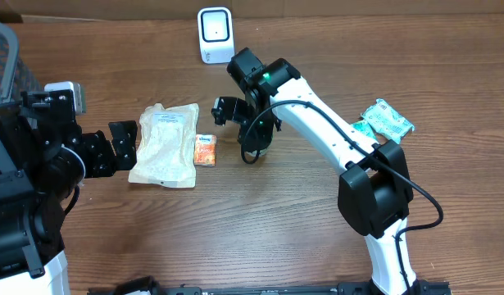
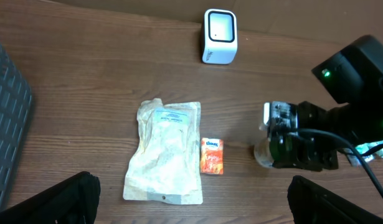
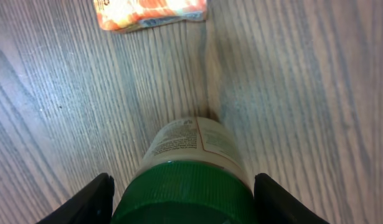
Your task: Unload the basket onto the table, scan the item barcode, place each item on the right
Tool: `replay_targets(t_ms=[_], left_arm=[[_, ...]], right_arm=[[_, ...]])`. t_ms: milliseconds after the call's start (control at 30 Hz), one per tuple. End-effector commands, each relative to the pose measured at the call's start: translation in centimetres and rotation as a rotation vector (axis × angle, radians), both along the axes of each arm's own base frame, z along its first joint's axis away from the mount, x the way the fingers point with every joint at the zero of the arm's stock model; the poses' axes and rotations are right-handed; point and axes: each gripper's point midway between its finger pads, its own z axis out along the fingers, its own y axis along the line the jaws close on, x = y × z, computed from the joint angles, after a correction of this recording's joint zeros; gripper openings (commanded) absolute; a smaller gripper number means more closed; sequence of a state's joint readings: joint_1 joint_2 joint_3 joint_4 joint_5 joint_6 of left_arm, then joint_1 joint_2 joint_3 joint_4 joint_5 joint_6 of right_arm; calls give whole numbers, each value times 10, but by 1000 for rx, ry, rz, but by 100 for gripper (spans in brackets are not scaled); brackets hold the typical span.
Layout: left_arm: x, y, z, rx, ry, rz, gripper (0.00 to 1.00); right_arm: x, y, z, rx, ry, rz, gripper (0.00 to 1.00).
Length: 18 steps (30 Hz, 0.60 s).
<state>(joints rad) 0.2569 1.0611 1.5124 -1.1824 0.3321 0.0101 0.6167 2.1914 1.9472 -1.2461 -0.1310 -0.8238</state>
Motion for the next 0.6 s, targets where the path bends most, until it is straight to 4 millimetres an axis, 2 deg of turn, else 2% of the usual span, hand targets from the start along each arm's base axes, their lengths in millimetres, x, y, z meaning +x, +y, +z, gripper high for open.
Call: replay_targets(t_ms=[0, 200, 267, 333, 500, 567], left_arm=[[0, 2, 7, 22, -22, -6, 99], [0, 2, 7, 22, -22, -6, 99], [0, 2, 7, 22, -22, -6, 100], [0, 2, 7, 22, -22, -6, 99], [0, 2, 7, 22, -22, -6, 100], [0, 2, 7, 22, -22, -6, 100]], right_arm=[[-4, 2, 5, 38, 3, -21, 54], [10, -2, 2, 65, 22, -255, 57], [17, -5, 3, 80, 29, -351, 70], [20, -8, 3, 84, 35, -396, 100], [26, -13, 5, 96, 50, -506, 100], [30, -12, 13, 111, 55, -568, 100]])
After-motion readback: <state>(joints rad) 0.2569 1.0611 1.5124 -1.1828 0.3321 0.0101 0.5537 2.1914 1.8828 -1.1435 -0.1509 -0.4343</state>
